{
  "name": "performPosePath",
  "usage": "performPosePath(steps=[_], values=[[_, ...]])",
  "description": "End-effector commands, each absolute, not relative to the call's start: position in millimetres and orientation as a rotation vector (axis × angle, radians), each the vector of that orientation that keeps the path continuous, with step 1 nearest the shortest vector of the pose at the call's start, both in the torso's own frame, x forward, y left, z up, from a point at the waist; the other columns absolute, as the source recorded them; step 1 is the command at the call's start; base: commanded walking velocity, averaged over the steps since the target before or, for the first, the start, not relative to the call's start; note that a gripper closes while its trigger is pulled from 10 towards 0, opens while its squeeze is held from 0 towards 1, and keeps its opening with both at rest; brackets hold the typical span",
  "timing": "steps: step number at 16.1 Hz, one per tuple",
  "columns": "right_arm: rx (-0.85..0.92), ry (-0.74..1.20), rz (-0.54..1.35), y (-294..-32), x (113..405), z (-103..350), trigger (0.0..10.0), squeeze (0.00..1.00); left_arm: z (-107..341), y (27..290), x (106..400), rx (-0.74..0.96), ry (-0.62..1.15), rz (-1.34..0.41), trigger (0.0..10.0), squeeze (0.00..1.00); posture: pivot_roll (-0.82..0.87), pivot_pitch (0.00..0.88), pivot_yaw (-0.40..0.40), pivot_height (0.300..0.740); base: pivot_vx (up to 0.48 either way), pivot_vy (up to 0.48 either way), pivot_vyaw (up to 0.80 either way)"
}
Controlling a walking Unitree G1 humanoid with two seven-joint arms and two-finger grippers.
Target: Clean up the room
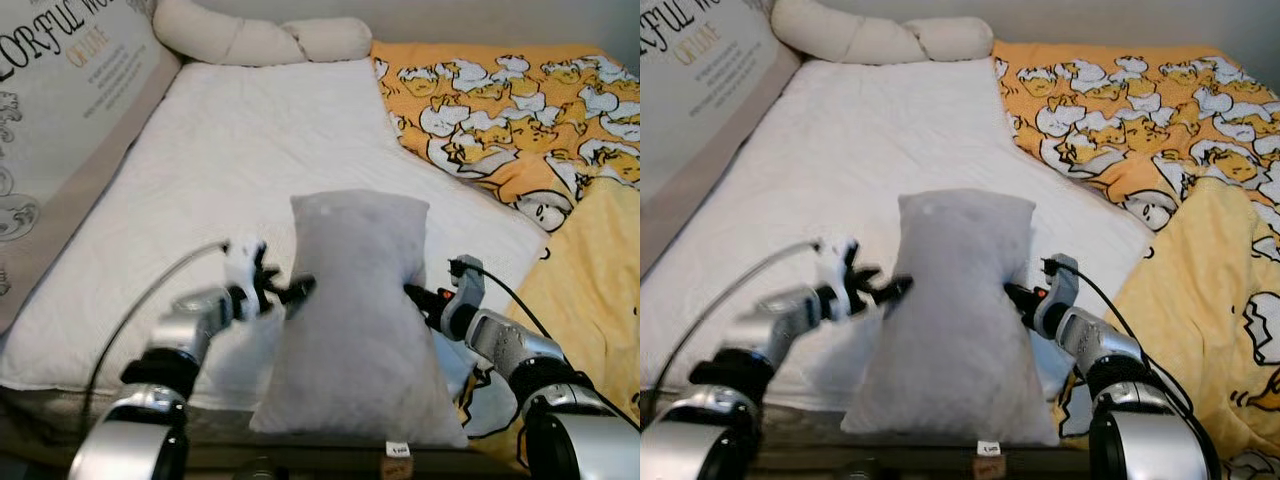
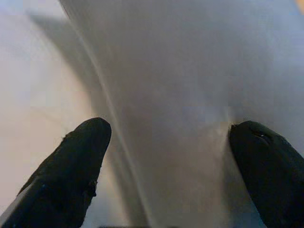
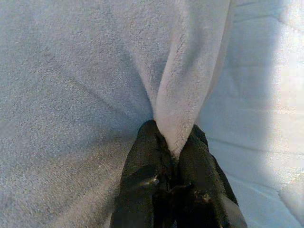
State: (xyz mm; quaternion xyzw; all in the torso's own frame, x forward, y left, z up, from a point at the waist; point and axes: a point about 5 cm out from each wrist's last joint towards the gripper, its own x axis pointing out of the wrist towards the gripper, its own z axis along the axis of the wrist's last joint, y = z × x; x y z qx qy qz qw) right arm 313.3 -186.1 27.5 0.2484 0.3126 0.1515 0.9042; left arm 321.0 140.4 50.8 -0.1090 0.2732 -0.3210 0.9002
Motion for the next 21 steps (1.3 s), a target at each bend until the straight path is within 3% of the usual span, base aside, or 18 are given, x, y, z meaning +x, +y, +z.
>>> performPosePath(steps=[1,3,5,8,11,12,13,14,21], values=[[0.517,0.673,0.296,-186,309,21,0.0,0.0,49,140,320,-0.239,0.587,-0.676,10.0,1.0,0.06,0.0,0.07,0.74,0.0,0.0,0.0],[0.536,0.671,0.293,-184,307,18,0.0,0.0,45,131,314,-0.521,0.61,-0.718,10.0,1.0,0.06,0.0,0.071,0.74,0.0,0.0,0.0],[0.539,0.672,0.304,-181,307,18,0.0,0.0,49,122,308,-0.685,0.629,-0.823,10.0,1.0,0.06,0.0,0.066,0.74,0.0,0.0,0.0],[0.542,0.666,0.335,-172,312,21,0.0,0.0,26,113,291,-0.509,0.798,-0.872,10.0,1.0,0.07,0.0,0.059,0.74,0.0,0.0,0.0],[0.551,0.65,0.364,-166,317,27,0.0,0.0,42,99,292,-0.604,0.688,-0.991,10.0,1.0,0.07,0.0,0.054,0.74,0.0,0.0,0.0],[0.553,0.647,0.376,-164,318,28,0.0,0.0,41,96,289,-0.565,0.704,-1.026,10.0,1.0,0.07,0.0,0.054,0.74,0.0,0.0,0.0],[0.553,0.646,0.383,-162,318,29,0.0,0.0,39,94,288,-0.541,0.717,-1.036,9.1,0.78,0.07,0.0,0.054,0.74,0.0,0.0,0.0],[0.553,0.639,0.401,-159,319,30,0.0,0.0,35,94,287,-0.507,0.734,-1.024,0.0,0.0,0.07,0.0,0.053,0.74,0.0,0.0,0.0],[0.592,0.582,0.492,-141,322,40,0.0,0.0,32,99,295,-0.512,0.767,-0.85,0.0,0.0,0.06,0.0,0.067,0.74,0.0,0.0,0.0]])
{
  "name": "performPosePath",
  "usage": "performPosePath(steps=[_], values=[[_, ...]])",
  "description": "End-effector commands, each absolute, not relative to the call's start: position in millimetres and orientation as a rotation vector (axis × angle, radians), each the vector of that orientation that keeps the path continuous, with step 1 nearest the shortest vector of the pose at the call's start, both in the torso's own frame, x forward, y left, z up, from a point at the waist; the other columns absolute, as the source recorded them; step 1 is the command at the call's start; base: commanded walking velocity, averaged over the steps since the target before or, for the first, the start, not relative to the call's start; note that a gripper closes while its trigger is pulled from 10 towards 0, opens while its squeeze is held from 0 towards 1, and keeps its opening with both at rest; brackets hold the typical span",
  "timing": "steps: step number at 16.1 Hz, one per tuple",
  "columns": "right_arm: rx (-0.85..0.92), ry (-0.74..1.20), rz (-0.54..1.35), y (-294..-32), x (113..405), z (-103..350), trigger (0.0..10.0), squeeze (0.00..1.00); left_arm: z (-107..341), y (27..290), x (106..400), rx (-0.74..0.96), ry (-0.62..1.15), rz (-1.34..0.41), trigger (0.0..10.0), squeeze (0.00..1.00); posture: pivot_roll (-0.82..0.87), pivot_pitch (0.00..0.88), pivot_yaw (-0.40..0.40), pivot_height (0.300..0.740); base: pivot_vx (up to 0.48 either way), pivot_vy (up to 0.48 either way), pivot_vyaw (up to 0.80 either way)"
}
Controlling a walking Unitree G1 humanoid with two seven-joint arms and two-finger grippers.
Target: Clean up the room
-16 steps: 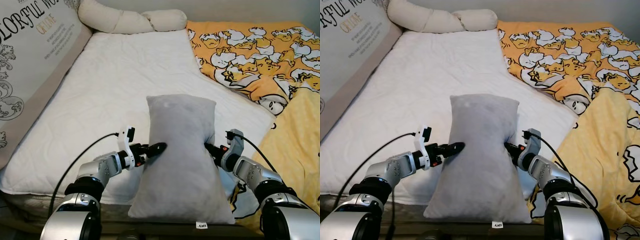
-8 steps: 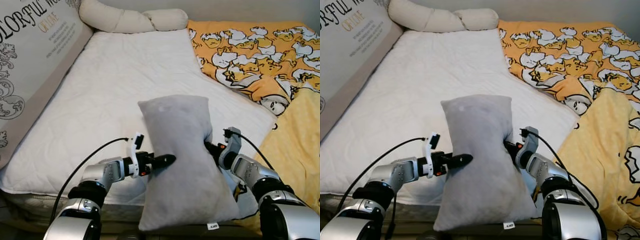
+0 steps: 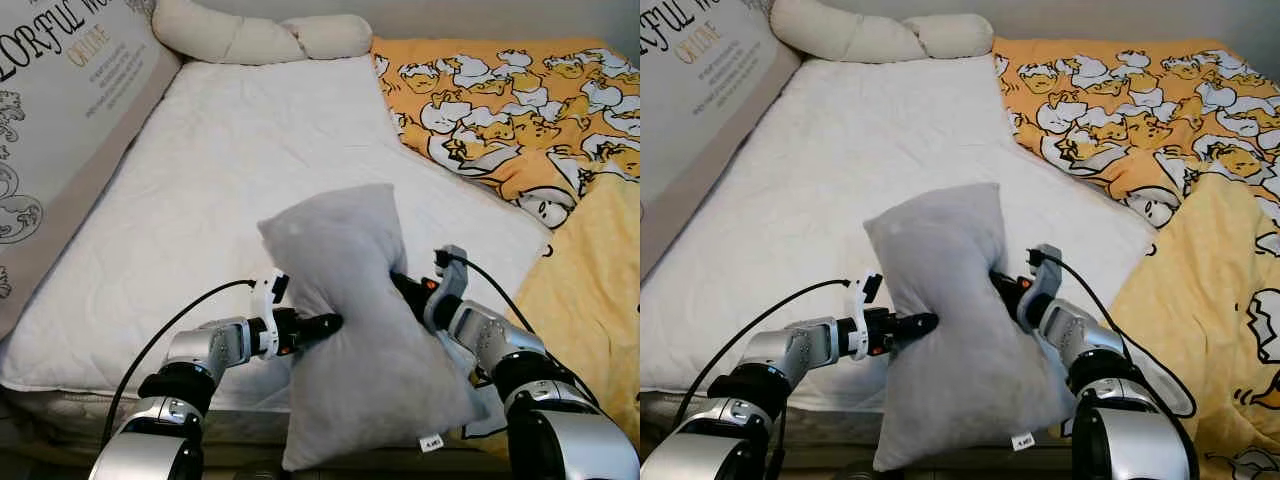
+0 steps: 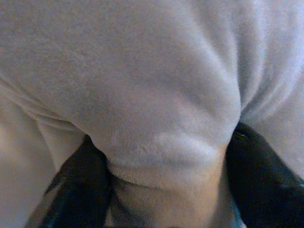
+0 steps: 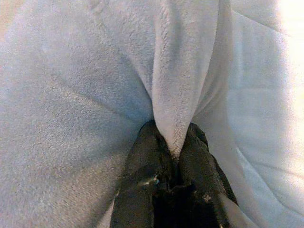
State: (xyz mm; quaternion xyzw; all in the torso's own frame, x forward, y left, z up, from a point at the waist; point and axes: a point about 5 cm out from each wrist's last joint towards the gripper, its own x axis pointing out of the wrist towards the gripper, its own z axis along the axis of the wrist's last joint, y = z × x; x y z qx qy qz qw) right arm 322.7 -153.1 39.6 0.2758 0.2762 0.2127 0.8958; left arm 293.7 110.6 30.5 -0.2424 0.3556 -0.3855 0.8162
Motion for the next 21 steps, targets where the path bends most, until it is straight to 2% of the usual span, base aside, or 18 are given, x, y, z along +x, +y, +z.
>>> performPosePath(steps=[1,12,14,16,18,20,21], values=[[0.613,0.563,0.508,-138,322,42,0.0,0.0,37,99,298,-0.525,0.73,-0.845,0.0,0.0,0.06,0.0,0.071,0.74,0.0,0.0,0.0],[0.55,0.407,0.409,-151,325,57,0.0,0.0,40,101,301,-0.481,0.723,-0.826,0.0,0.0,0.05,0.0,0.079,0.74,0.0,0.0,0.0],[0.558,0.37,0.404,-149,328,66,0.0,0.0,56,103,311,-0.403,0.635,-0.803,0.0,0.0,0.06,0.0,0.057,0.74,0.0,0.0,0.0],[0.526,0.328,0.431,-145,328,73,0.0,0.0,69,105,316,-0.318,0.548,-0.8,0.0,0.0,0.02,0.0,0.091,0.74,0.0,0.0,0.0],[0.511,0.29,0.425,-146,327,76,0.0,0.0,77,104,317,-0.305,0.482,-0.806,0.0,0.0,0.0,0.0,0.112,0.74,0.0,0.0,0.0],[0.591,0.218,0.387,-152,323,87,0.0,0.0,100,104,327,-0.297,0.343,-0.754,0.0,0.0,-0.01,0.0,0.105,0.74,0.0,0.0,0.0],[0.597,0.214,0.392,-151,322,87,0.0,0.0,102,104,329,-0.299,0.33,-0.746,0.0,0.0,0.0,0.0,0.104,0.74,0.0,0.0,0.0]])
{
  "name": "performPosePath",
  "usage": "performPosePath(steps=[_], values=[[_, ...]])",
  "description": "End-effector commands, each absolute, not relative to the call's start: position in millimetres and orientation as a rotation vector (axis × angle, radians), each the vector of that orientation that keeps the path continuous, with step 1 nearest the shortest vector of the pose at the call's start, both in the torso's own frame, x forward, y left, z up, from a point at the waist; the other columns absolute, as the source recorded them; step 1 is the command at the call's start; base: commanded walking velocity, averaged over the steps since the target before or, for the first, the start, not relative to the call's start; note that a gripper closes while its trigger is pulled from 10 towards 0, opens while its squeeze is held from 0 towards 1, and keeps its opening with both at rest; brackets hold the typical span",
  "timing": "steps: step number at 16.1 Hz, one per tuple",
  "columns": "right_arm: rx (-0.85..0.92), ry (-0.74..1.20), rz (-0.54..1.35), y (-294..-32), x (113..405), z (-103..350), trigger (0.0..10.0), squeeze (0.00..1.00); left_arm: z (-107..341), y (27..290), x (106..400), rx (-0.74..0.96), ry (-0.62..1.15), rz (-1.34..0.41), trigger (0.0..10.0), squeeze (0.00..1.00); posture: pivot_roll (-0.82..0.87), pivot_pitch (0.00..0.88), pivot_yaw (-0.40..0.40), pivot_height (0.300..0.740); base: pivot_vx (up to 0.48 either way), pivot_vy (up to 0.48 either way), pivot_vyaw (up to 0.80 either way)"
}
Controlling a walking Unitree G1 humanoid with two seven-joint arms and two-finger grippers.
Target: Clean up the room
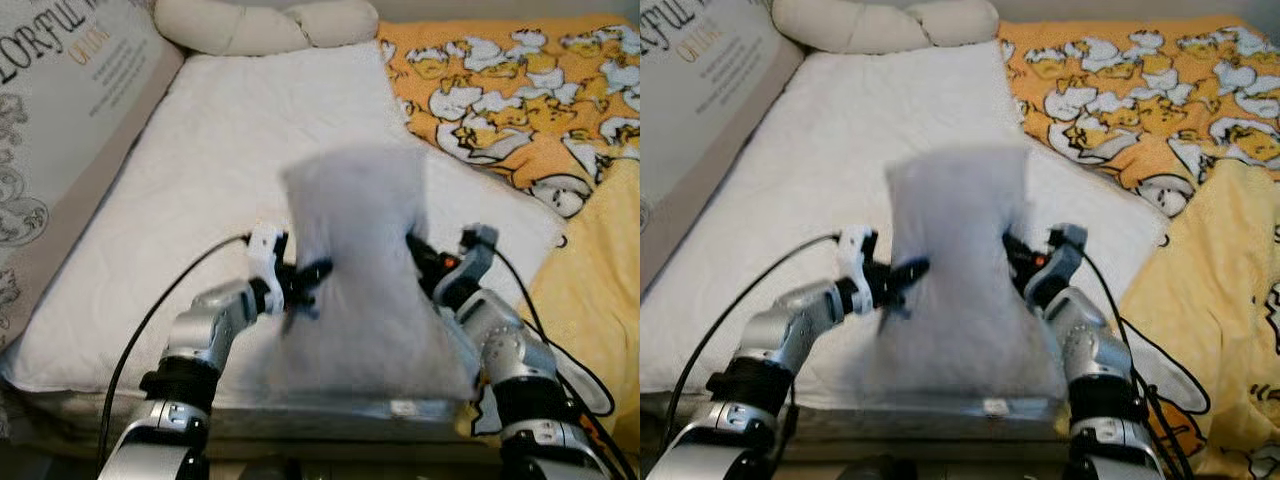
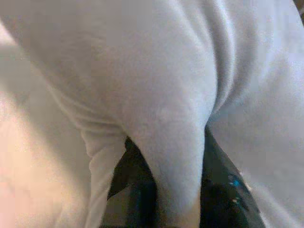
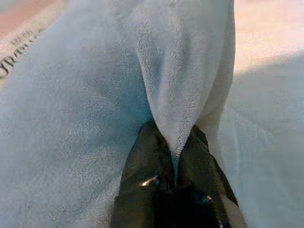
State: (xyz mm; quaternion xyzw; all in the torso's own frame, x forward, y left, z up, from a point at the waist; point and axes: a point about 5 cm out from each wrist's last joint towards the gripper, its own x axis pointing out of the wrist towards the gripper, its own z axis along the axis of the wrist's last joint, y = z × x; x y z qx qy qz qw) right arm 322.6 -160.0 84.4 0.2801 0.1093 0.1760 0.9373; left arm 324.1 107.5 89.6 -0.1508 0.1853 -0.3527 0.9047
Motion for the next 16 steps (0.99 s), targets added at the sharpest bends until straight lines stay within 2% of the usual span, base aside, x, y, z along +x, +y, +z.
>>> performPosePath(steps=[1,9,10,11,13,16], values=[[0.595,0.229,0.397,-150,320,84,0.0,0.0,105,105,331,-0.314,0.308,-0.722,0.0,0.0,-0.01,0.0,0.109,0.74,0.0,0.0,0.0],[0.599,0.179,0.409,-143,322,102,0.0,0.0,124,110,327,-0.279,0.203,-0.648,0.0,0.0,0.03,0.0,0.086,0.74,0.0,0.0,0.0],[0.556,0.169,0.385,-144,324,106,2.6,0.0,128,112,330,-0.239,0.157,-0.604,0.0,0.0,0.04,0.0,0.082,0.74,0.0,0.0,0.0],[0.532,0.161,0.374,-144,326,108,10.0,0.0,130,113,332,-0.213,0.158,-0.577,10.0,0.0,0.04,0.0,0.078,0.74,0.0,0.0,0.0],[0.519,0.174,0.377,-143,327,111,10.0,0.0,133,117,335,-0.146,0.13,-0.532,10.0,0.0,0.04,0.0,0.076,0.74,0.0,0.0,0.0],[0.489,0.18,0.374,-142,325,109,10.0,0.0,136,123,337,-0.13,0.092,-0.485,10.0,0.0,0.04,0.0,0.076,0.74,0.0,0.08,0.0]])
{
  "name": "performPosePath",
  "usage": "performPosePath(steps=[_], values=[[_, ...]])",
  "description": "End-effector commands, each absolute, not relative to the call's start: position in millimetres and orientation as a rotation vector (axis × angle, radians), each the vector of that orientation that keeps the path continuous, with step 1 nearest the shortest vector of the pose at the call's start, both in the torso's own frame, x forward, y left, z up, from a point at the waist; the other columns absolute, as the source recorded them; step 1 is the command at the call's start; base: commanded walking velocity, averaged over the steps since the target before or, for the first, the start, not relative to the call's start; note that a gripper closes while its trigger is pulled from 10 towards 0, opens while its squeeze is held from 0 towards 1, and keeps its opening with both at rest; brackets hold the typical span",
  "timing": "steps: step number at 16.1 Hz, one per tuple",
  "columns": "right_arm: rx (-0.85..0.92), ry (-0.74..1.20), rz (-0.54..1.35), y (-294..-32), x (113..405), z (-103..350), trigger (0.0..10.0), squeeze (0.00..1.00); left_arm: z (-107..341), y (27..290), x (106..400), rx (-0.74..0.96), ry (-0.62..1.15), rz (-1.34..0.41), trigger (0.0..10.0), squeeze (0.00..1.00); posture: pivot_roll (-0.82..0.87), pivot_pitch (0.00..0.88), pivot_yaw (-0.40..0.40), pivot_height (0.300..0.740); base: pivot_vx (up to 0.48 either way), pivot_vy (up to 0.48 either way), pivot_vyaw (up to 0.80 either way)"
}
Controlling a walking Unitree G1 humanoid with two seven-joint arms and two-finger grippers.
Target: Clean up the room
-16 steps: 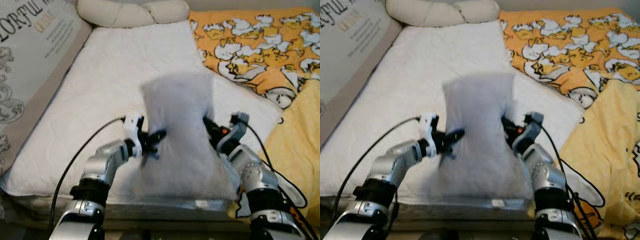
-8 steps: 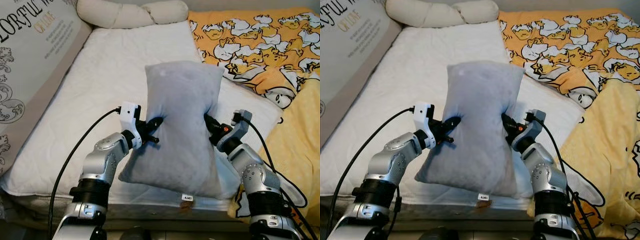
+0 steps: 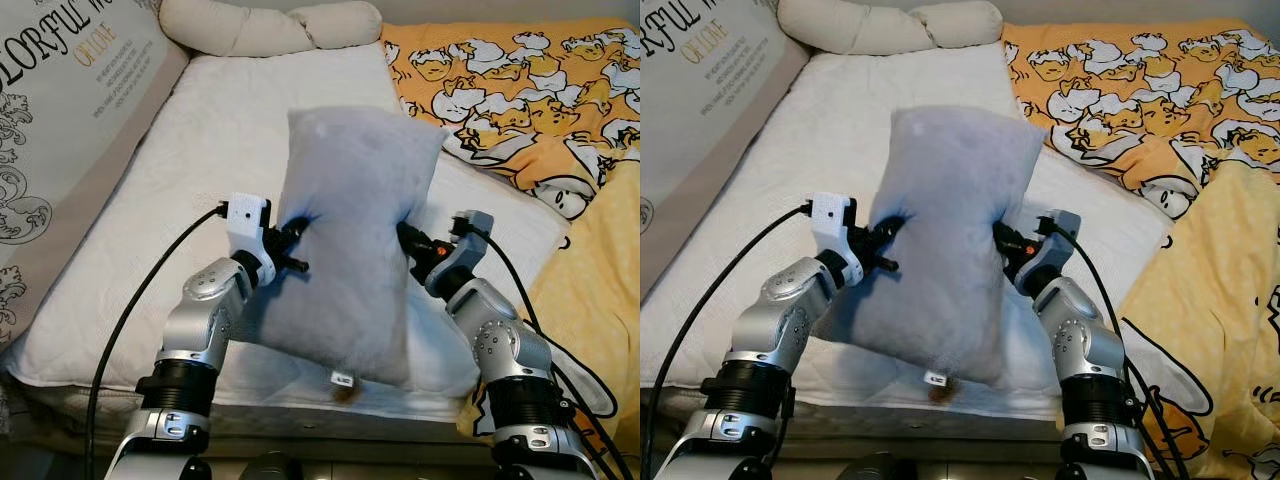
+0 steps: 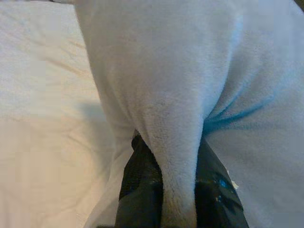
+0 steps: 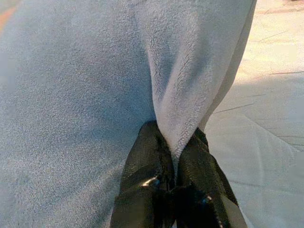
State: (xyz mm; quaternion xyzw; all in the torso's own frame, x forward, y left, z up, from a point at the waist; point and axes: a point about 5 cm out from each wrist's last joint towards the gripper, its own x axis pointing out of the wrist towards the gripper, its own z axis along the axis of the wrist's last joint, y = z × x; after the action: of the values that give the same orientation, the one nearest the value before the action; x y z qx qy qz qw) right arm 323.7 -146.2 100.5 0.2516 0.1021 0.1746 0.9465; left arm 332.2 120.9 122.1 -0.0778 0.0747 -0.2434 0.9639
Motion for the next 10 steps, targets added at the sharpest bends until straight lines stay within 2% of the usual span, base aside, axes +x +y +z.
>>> performPosePath(steps=[1,3,5,10], values=[[0.484,0.18,0.368,-141.8,325.0,108.8,10.0,0.0,136.2,123.3,337.7,-0.128,0.088,-0.472,10.0,0.0,0.04,0.0,0.076,0.74,0.0,0.24,0.0],[0.495,0.183,0.367,-141.0,325.6,109.2,10.0,0.0,136.9,123.0,338.6,-0.126,0.085,-0.465,10.0,0.0,0.04,0.0,0.066,0.74,0.0,0.382,0.0],[0.491,0.189,0.373,-139.6,326.4,109.6,10.0,0.0,136.3,122.3,338.9,-0.12,0.084,-0.46,10.0,0.0,0.05,0.0,0.06,0.74,0.0,0.379,-0.51],[0.477,0.192,0.371,-137.7,327.0,109.4,10.0,0.0,136.9,122.5,340.7,-0.1,0.08,-0.444,10.0,0.0,0.05,0.0,0.05,0.74,0.0,0.38,0.0]])
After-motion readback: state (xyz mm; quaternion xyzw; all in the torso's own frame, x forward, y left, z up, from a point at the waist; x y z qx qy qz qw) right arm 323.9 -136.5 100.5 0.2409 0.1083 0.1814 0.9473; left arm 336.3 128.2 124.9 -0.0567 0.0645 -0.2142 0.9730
